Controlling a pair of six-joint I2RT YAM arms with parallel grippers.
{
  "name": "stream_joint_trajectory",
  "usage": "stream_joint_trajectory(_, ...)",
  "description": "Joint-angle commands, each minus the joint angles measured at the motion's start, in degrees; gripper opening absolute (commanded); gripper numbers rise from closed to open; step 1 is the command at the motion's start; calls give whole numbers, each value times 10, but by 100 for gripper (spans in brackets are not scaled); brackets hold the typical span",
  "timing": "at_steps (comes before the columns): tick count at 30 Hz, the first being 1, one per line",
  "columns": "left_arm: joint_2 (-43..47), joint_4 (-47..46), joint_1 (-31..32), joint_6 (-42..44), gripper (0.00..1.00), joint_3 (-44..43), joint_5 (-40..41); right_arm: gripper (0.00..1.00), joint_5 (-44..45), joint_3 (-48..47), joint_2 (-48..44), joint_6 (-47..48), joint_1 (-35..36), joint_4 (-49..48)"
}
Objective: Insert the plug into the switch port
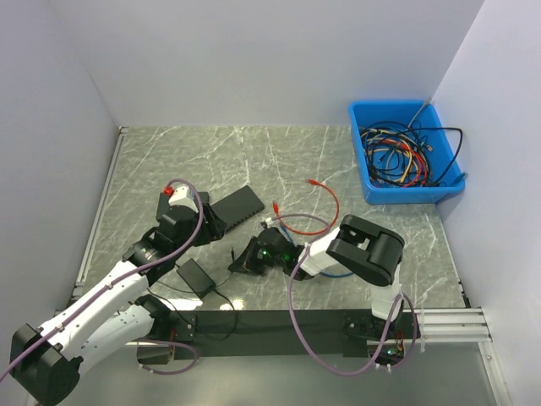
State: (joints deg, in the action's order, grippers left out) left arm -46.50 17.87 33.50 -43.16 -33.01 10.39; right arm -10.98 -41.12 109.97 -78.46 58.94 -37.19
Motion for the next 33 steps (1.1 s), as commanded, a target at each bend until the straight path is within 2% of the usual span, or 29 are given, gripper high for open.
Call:
stream_joint_trajectory(1, 3, -16, 5, -1, 64, 5, 8, 0, 16, 1, -29, 17, -4, -4)
stream_joint_trajectory(5, 3, -37, 5, 5, 63, 8, -13, 0, 71, 10, -124, 94, -4, 64)
stream_joint_trajectory(10, 24, -128, 6, 14, 60, 47, -119, 0, 143, 22, -271, 223, -3, 128)
stream_joint_trajectory(15, 48, -216, 9, 7, 57, 81, -171, 0, 219, 13, -369, 275, 1, 250)
stream_joint_trajectory(20, 88, -245, 13, 7, 57, 97, -183, 0, 234, -4, -399, 288, 6, 300)
stream_joint_trajectory(25, 135, -258, 17, 23, 59, 98, -194, 0, 228, -31, -387, 298, 10, 324)
stream_joint_trajectory(33, 93, -288, 25, 14, 57, 101, -192, 0, 255, -84, -363, 316, 50, 366)
